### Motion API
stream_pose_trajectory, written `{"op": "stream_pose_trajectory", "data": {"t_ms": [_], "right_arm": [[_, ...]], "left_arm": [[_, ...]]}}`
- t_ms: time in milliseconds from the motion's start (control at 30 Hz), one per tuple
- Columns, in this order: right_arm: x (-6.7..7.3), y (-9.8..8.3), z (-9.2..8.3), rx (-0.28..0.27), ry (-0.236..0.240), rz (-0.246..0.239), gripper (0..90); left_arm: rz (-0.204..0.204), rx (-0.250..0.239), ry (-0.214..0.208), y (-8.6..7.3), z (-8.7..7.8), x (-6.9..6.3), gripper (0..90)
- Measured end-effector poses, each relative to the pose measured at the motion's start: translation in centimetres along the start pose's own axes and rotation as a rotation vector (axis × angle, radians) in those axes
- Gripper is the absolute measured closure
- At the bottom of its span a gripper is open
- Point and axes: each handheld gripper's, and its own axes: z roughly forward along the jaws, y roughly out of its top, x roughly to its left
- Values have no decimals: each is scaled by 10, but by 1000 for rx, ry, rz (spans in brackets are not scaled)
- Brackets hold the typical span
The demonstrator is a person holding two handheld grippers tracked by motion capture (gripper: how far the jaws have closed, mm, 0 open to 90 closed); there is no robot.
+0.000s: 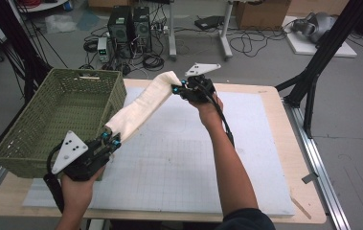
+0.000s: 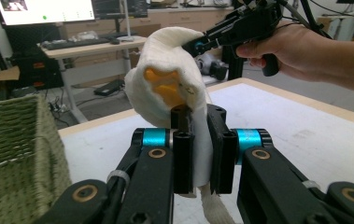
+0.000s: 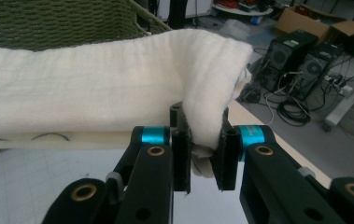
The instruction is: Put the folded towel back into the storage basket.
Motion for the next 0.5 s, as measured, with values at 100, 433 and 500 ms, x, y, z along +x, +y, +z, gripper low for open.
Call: {"op": "stream_pose_trajectory", "data": {"t_ms": [100, 433, 500], "right_arm": [[3, 10, 10, -9, 7, -9, 804], [18, 40, 47, -14, 41, -47, 803], [21, 47, 54, -24, 44, -49, 803]], "left_arm": [[-7, -4, 19, 0, -5, 5, 818], [-19, -20, 89, 1, -22, 24, 818], [-35, -25, 96, 0, -25, 27, 818]]}}
